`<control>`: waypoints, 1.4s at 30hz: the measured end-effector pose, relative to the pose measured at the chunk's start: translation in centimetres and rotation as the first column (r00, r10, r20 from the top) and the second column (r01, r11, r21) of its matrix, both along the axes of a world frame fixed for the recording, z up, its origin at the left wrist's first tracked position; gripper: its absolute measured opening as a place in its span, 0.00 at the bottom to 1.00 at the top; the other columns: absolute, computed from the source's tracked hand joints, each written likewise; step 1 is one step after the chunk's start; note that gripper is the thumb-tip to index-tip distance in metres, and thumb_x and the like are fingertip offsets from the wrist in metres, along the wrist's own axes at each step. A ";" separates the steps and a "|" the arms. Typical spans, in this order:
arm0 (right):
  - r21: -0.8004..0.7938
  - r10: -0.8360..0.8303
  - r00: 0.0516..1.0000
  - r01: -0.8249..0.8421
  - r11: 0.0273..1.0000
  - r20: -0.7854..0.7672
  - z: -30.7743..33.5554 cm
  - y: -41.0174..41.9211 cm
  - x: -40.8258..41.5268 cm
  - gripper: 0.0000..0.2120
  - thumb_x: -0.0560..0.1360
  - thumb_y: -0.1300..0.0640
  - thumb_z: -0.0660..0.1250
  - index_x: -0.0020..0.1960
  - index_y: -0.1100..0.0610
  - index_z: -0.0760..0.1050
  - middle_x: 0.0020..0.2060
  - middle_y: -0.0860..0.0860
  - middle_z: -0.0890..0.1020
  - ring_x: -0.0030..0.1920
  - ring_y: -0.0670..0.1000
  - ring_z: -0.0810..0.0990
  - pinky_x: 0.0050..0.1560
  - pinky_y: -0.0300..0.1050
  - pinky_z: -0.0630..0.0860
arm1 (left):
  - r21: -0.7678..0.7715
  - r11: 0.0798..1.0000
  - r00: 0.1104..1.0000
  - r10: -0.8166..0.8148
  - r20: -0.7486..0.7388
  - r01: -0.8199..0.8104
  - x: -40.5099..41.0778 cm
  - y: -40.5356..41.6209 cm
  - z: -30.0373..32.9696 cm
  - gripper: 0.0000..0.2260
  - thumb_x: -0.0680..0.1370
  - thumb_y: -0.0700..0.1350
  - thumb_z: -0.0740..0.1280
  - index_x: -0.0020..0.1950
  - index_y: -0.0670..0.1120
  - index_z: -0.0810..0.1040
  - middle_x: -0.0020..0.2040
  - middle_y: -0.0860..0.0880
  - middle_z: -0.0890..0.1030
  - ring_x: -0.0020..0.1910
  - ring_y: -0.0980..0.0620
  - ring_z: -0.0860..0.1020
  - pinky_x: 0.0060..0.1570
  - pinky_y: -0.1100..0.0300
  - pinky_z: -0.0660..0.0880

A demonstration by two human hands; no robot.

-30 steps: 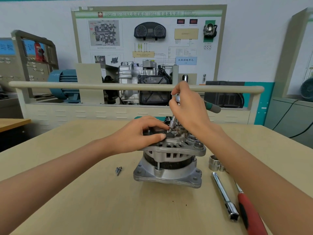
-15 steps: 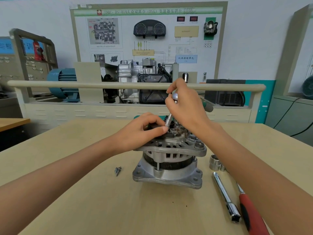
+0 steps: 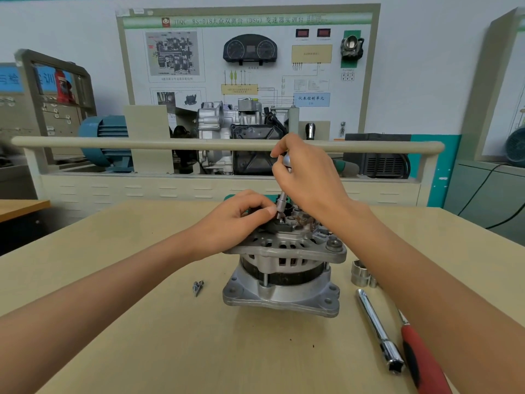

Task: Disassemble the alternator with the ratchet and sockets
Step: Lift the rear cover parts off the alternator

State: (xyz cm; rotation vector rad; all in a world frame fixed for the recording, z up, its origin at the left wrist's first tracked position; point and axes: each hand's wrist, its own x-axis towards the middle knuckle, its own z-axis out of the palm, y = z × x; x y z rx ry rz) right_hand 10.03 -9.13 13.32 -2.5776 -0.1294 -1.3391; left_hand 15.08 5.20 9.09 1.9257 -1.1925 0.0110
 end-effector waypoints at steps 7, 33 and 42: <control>-0.215 -0.039 0.999 0.030 0.976 -0.036 0.8 0.4 0.0 0.10 0.77 0.60 0.58 0.56 0.58 0.74 0.38 0.48 0.74 0.43 0.55 0.76 0.38 0.45 0.64 | -0.014 1.000 0.999 -0.017 -0.028 0.017 0.1 -0.1 0.0 0.07 0.79 0.50 0.62 0.46 0.60 0.78 0.52 0.57 0.76 0.50 0.67 0.73 0.51 0.76 0.65; 0.051 0.229 0.958 -0.223 0.973 -0.174 1.0 0.1 -0.8 0.10 0.77 0.62 0.59 0.53 0.59 0.78 0.46 0.46 0.80 0.48 0.47 0.78 0.50 0.40 0.73 | -0.027 0.995 0.964 -0.099 -0.246 0.095 0.1 -0.5 1.7 0.09 0.76 0.46 0.68 0.54 0.51 0.83 0.45 0.55 0.85 0.43 0.61 0.81 0.41 0.70 0.75; -0.340 -0.443 0.895 0.398 0.852 -0.061 1.1 2.8 -0.9 0.06 0.75 0.63 0.61 0.48 0.56 0.65 0.32 0.51 0.67 0.35 0.54 0.69 0.41 0.47 0.63 | -0.192 0.974 0.976 0.077 -0.204 -0.117 -0.9 -1.7 0.5 0.04 0.73 0.41 0.72 0.38 0.47 0.82 0.34 0.53 0.83 0.32 0.61 0.79 0.34 0.71 0.74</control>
